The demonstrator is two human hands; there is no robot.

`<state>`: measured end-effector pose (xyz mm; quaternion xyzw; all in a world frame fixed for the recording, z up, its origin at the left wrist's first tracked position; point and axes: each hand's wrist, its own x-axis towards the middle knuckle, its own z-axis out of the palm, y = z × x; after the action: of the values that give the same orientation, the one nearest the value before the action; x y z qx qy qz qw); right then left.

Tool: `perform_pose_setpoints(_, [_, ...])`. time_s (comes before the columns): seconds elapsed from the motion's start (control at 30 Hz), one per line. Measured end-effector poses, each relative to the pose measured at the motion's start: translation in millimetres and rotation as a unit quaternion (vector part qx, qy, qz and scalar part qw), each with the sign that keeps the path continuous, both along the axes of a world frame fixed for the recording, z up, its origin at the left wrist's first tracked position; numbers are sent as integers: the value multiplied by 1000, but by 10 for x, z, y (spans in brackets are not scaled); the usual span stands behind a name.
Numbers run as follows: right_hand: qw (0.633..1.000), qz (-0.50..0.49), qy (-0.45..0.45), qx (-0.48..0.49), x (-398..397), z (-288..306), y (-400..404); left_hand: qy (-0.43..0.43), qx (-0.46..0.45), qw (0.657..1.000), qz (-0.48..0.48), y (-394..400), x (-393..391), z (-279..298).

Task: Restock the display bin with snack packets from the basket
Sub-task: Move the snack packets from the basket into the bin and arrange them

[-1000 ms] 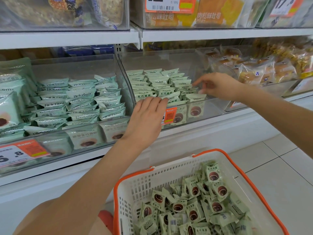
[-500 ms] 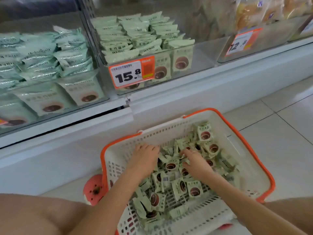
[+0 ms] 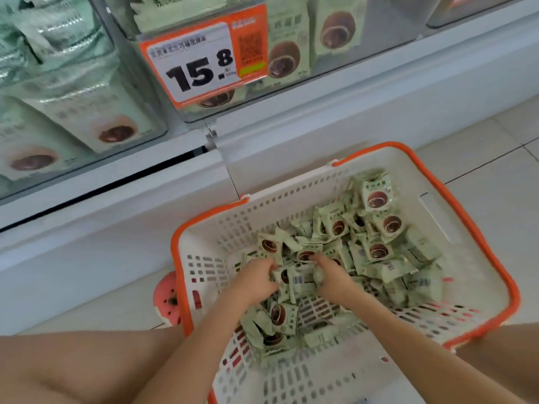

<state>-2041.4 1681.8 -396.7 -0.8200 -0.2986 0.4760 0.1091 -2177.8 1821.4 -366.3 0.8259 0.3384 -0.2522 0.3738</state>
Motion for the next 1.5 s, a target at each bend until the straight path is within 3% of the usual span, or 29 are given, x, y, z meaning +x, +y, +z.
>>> perform_pose_setpoints(0.07, [988,-127,35,83,88,297,43,-20,-109,992,62,-18,139,121])
perform_pose_setpoints(0.1, [969,-206,70,116,123,449,65,-39,-133,989,47,-41,203,202])
perform_pose_setpoints(0.17, [904,-356,182,154,160,752,127,-93,-134,987,-5,-119,299,398])
perform_pose_setpoints(0.23, [872,-401,226,165,192,992,147,-145,-132,980,-8,-189,366,614])
perform_pose_setpoints(0.33, [891,-364,203,180,212,1405,43,-174,-206,960,78,-197,400,1008])
perform_pose_setpoints(0.4, [915,-297,146,229,187,1715,-101,-177,-325,916,155,-181,361,1326])
perform_pose_setpoints(0.47, [921,-240,79,297,140,1982,-247,-197,-390,886,155,-201,291,1616])
perform_pose_setpoints(0.7, [874,-155,-27,461,-19,2687,-450,-268,-396,869,125,-469,73,2339])
perform_pose_setpoints(0.77, [857,-122,-117,487,-32,2844,-450,-286,-359,882,107,-476,44,2504])
perform_pose_setpoints(0.87, [860,-34,-217,461,-35,3079,-414,-306,-279,907,72,-449,64,2698])
perform_pose_setpoints(1.03, [872,-12,-157,464,-27,3441,-283,-355,-217,905,88,-328,219,2910])
perform_pose_setpoints(1.13, [867,19,-187,462,83,3554,-49,-397,-138,902,100,-215,371,3038])
perform_pose_setpoints(1.23, [842,-9,-200,501,322,3724,218,-454,27,885,96,13,533,3216])
perform_pose_setpoints(1.3, [817,-13,-262,514,601,3858,390,-424,235,873,54,292,573,3314])
perform_pose_setpoints(1.37, [798,-14,-344,495,954,4004,607,-367,407,837,16,633,583,3315])
perform_pose_setpoints(1.5, [757,76,-500,413,1675,4165,1327,-306,492,811,-84,1138,728,3109])
